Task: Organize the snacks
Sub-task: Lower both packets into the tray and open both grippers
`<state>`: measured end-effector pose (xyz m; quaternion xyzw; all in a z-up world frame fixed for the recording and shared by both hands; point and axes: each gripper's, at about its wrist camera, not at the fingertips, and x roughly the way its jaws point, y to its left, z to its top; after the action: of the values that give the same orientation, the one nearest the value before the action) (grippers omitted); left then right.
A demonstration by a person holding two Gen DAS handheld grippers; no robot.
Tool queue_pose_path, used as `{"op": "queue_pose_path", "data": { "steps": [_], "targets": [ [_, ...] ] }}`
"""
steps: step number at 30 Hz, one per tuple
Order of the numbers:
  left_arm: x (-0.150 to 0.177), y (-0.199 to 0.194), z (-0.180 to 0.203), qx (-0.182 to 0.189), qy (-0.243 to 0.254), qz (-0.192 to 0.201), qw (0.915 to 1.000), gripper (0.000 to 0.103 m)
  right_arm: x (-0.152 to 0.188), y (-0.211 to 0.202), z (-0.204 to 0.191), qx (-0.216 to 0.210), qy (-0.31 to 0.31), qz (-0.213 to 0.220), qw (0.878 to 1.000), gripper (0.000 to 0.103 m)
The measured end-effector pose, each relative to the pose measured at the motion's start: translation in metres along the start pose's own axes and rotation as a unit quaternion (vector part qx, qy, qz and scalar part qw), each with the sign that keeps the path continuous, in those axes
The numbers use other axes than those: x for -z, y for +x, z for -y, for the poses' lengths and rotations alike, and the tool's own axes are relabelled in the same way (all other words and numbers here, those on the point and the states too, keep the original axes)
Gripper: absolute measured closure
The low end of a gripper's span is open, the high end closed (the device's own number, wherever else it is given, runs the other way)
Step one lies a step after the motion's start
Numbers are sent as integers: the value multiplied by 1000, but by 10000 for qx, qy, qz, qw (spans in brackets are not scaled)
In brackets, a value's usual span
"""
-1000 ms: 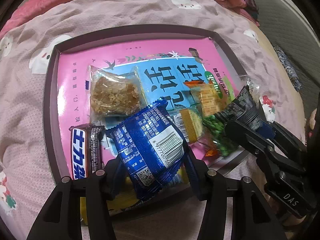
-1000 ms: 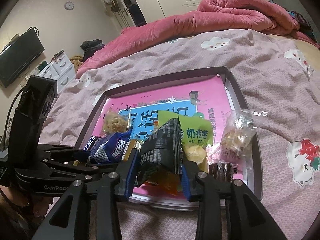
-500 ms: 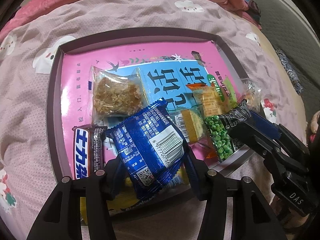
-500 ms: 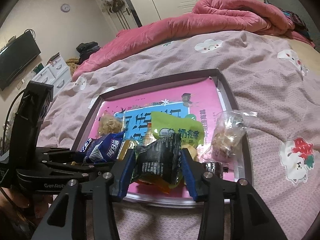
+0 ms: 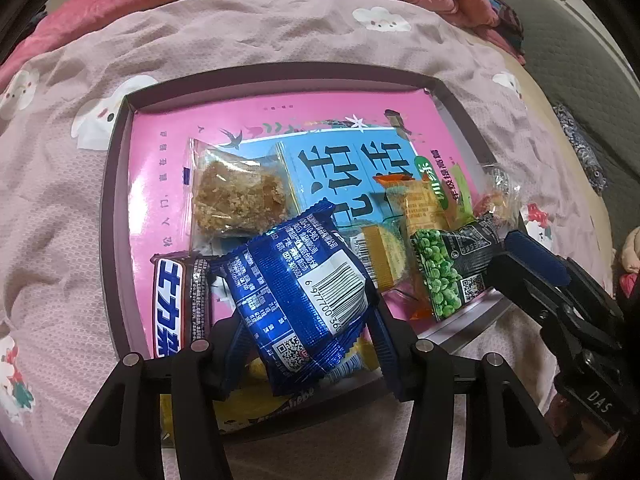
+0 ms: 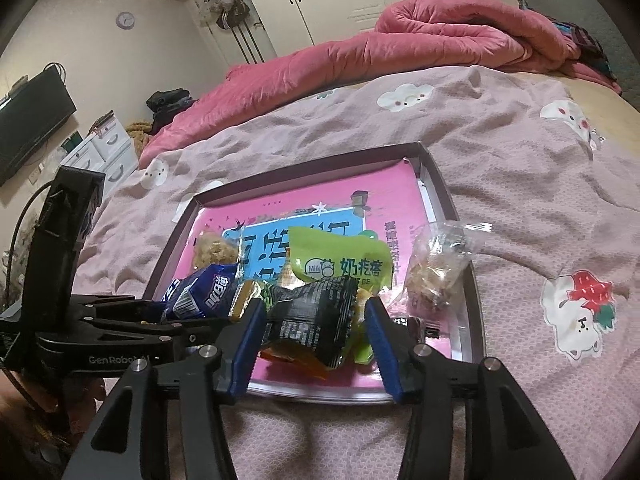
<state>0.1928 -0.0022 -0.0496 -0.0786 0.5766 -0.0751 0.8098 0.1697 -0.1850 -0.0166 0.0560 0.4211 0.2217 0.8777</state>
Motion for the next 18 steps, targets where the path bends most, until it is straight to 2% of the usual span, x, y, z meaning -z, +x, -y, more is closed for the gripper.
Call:
{"op": "queue_pose_path", "data": {
  "steps": [12,18],
  "targets": [
    [-1,-10,0,-46,15,127,9999,40,0,-12,-5,122,-73,129,9998,48],
    [-5,-26,1,-22,13,373,9993,36,0,-20,-5,109,-34,230,9997,44]
  ]
}}
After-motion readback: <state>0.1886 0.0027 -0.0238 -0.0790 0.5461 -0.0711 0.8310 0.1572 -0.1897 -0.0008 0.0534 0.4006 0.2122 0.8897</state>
